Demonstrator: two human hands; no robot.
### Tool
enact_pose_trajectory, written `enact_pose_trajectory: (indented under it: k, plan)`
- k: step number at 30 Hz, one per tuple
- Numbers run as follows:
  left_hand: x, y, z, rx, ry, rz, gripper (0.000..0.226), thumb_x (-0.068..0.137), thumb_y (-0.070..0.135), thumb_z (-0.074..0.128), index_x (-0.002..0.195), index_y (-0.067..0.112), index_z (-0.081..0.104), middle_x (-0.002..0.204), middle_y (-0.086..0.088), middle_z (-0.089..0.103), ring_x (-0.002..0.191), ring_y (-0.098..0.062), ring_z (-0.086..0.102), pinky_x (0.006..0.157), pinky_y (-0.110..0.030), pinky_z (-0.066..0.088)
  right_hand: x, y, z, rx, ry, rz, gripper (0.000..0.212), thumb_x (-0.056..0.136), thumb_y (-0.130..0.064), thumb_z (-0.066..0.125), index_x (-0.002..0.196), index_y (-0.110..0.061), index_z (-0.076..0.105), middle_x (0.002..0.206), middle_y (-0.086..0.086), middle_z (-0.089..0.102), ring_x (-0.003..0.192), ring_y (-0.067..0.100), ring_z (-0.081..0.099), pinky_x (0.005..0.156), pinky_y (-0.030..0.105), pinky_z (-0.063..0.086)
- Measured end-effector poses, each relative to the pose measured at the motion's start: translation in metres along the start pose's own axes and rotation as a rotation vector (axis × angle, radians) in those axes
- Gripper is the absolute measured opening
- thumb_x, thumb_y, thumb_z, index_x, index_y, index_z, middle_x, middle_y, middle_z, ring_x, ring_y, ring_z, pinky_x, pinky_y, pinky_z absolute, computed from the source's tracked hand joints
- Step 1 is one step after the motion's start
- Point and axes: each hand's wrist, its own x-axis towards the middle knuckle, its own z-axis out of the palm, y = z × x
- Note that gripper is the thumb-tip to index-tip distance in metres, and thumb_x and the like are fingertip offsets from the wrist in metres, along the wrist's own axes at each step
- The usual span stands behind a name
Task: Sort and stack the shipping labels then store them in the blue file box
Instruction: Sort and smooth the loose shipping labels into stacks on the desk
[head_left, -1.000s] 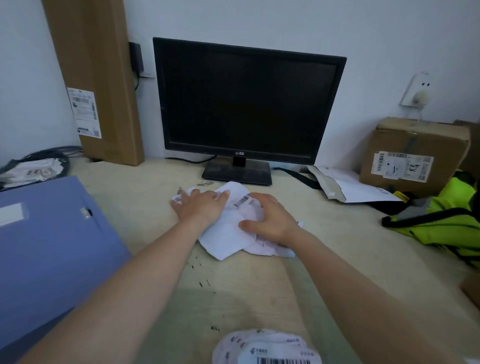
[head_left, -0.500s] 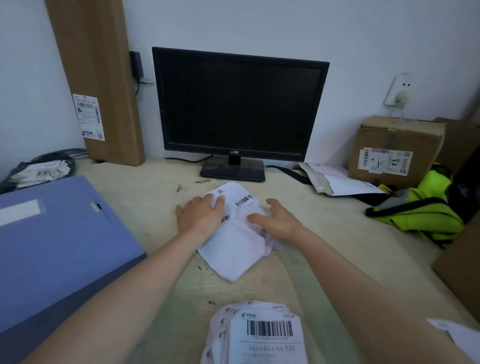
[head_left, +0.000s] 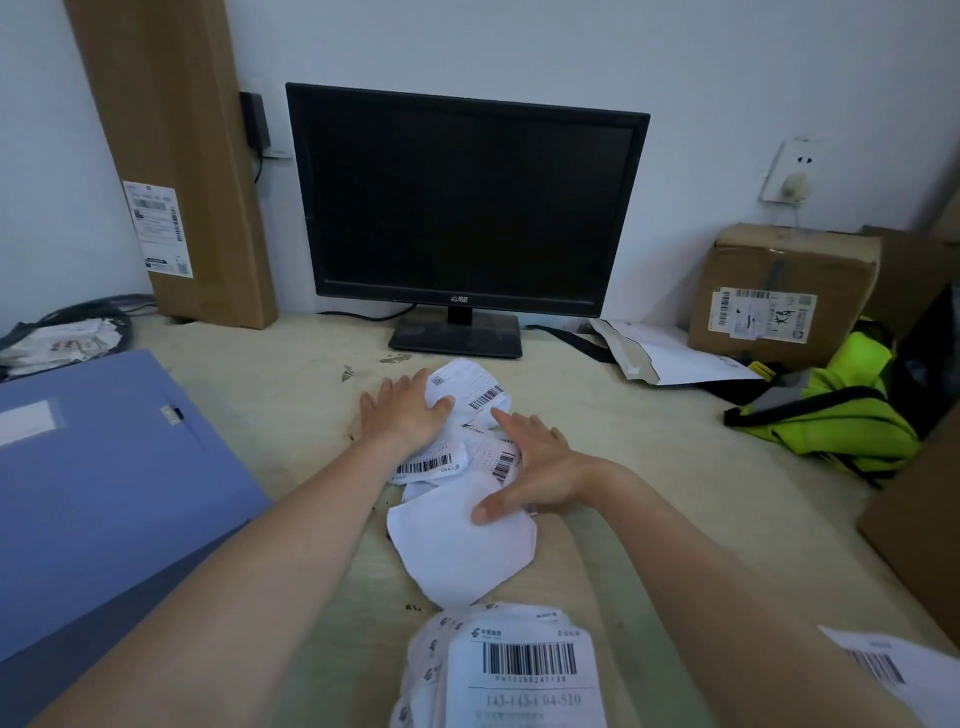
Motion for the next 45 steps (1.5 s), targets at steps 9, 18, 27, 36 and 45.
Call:
enact_pose_trajectory:
  k: [9,18,27,36,45]
  plan:
    - [-0.017,0.003,-0.003,-0.568,0.026,0.068,0.043,0.082,0.017,0.053,0.122,0.029,0.061,0.114,0.001,0.066,0.109,-0.021,0.061,0.095,-0.037,0.048,0.007,0.008,0.007,0.224,0.102,0.029,0.154,0.044,-0.051,0.090,0.143,-0.048,-0.027,0.160,-0.015,-0.018,0.149,0.025,-0.011,0.120,0.052,0.012]
    - [-0.048,0.017,-0.010,-0.806,0.097,0.107,0.033,0.093,0.016,0.048,0.125,0.021,0.052,0.086,0.004,0.061,0.081,-0.012,0.059,0.078,-0.030,0.046,0.002,0.007,0.022,0.551,0.467,-0.090,0.144,0.052,-0.024,0.090,0.152,-0.036,-0.014,0.159,-0.012,0.002,0.145,0.011,0.018,0.112,0.031,0.030]
    - [-0.061,0.008,-0.005,-0.784,-0.057,0.209,0.029,0.080,0.022,0.074,0.106,0.027,0.061,0.104,0.012,0.068,0.089,-0.002,0.065,0.075,-0.020,0.053,0.001,0.009,0.025,0.711,0.631,-0.114,0.123,0.061,-0.014,0.082,0.151,-0.042,0.003,0.144,-0.011,0.044,0.122,0.009,0.053,0.097,0.039,0.051]
    - [-0.068,0.020,0.009,-0.654,0.226,0.159,0.020,0.089,0.038,0.060,0.106,0.029,0.059,0.095,0.014,0.068,0.086,-0.008,0.064,0.078,-0.034,0.052,-0.002,0.004,0.020,1.122,0.620,-0.065,0.096,0.082,-0.017,0.075,0.153,-0.031,0.012,0.115,0.004,0.068,0.104,0.019,0.068,0.091,0.042,0.055]
    - [-0.095,0.041,-0.019,-0.619,0.472,0.048,0.028,0.093,0.047,0.049,0.088,0.020,0.054,0.076,0.006,0.060,0.070,-0.014,0.057,0.059,-0.031,0.041,-0.030,-0.028,0.016,0.992,0.453,-0.215,0.090,0.057,0.001,0.085,0.130,-0.027,0.043,0.122,0.000,0.063,0.109,0.019,0.065,0.084,0.044,0.058]
